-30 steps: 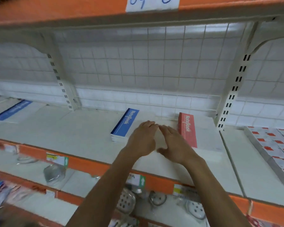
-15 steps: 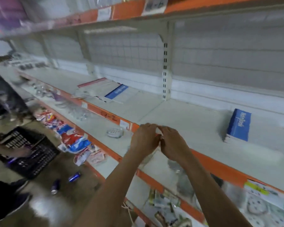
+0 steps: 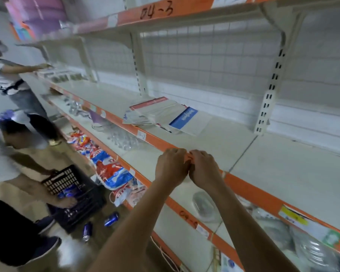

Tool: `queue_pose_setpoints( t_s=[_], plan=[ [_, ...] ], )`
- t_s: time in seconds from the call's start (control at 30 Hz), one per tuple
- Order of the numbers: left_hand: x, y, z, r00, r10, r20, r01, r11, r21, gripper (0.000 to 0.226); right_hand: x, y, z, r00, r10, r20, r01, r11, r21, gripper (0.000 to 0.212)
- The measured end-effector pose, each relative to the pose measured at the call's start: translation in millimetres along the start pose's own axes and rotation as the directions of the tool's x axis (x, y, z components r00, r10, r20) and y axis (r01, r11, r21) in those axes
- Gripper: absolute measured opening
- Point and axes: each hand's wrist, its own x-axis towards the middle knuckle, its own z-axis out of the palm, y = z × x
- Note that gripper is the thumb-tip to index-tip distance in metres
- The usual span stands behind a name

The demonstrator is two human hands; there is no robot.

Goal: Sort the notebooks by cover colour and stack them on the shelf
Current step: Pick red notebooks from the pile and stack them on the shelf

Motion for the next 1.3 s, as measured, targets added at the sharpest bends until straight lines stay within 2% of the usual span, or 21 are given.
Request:
queue_pose_setpoints(
  t_s=[0.17,0.43,0.57,0.67,0.7,0.77,0.87,0.97,1.03,1.07,1.1,1.17,1.2,1.27,1.3],
  plan=[
    [76.5,-59.7,1.2,0.999,0.007,-0.042,-0.008,1.000,-0.012,0.040,88.9,-32.4,31.0,0.998,0.030,-0.047,-0.029,0.999,0.021,0.048],
    [181.1,-138.3,6.8,0.998,-0.027,-0.061,0.028,1.000,0.012,0.054,197.5,-60.0,69.3,0.999,0.042,-0.034,-0.041,0.999,0.027,0.039],
    [221.3,-174.6,10.1,0.999,0.034,-0.001,-0.033,0.976,0.217,0.068,228.6,-65.0,86.4,0.994,0.073,-0.084,-0.066,0.995,0.077,0.029],
    [253.7,-204.9,16.5,0.995,-0.008,0.104,-0.015,0.975,0.220,0.076,255.6,-69.4,98.9,0.985,0.128,-0.117,-0.116,0.988,0.106,0.031],
    [260.7,-211.6,18.4,0.991,-0.011,0.130,-0.015,0.980,0.199,0.074,263.5,-71.0,101.5,0.981,0.153,-0.121,-0.139,0.983,0.116,0.036],
    [265.9,-220.5,19.2,0.989,0.044,0.138,-0.075,0.972,0.222,0.053,276.4,-77.8,104.1,0.956,0.259,-0.139,-0.233,0.956,0.181,0.037],
    [271.7,-228.2,13.5,0.973,0.220,0.072,-0.230,0.954,0.191,0.024,293.7,-85.7,109.0,0.878,0.432,-0.208,-0.351,0.875,0.334,0.032],
    [282.8,-227.2,-0.4,0.929,0.370,0.016,-0.370,0.929,0.023,0.023,307.2,-94.4,107.9,0.784,0.571,-0.242,-0.427,0.780,0.457,0.047],
    [285.7,-222.4,-8.7,0.892,0.450,0.045,-0.438,0.884,-0.164,0.027,311.2,-99.9,101.9,0.725,0.685,-0.069,-0.469,0.564,0.680,0.055],
    [285.4,-220.6,-12.5,0.863,0.501,0.069,-0.470,0.845,-0.256,0.029,311.2,-100.1,98.9,0.715,0.698,0.050,-0.473,0.430,0.769,0.051],
    [284.8,-219.7,-15.2,0.822,0.559,0.103,-0.497,0.795,-0.347,0.029,309.4,-99.8,94.5,0.719,0.680,0.143,-0.462,0.314,0.830,0.041],
    [285.9,-222.6,-11.8,0.765,0.617,0.186,-0.476,0.735,-0.483,0.025,304.7,-93.1,85.7,0.721,0.662,0.203,-0.428,0.196,0.882,0.016],
    [288.6,-226.4,-7.6,0.767,0.587,0.260,-0.445,0.778,-0.444,0.043,301.2,-86.7,81.3,0.710,0.680,0.182,-0.409,0.188,0.893,0.018],
    [293.6,-238.2,3.9,0.794,0.454,0.405,-0.412,0.891,-0.192,0.088,291.8,-75.7,70.4,0.672,0.729,0.133,-0.392,0.198,0.898,0.028],
    [295.0,-242.0,8.7,0.798,0.412,0.440,-0.418,0.904,-0.088,0.098,287.0,-70.0,65.8,0.658,0.744,0.116,-0.391,0.206,0.897,0.030]
  ],
)
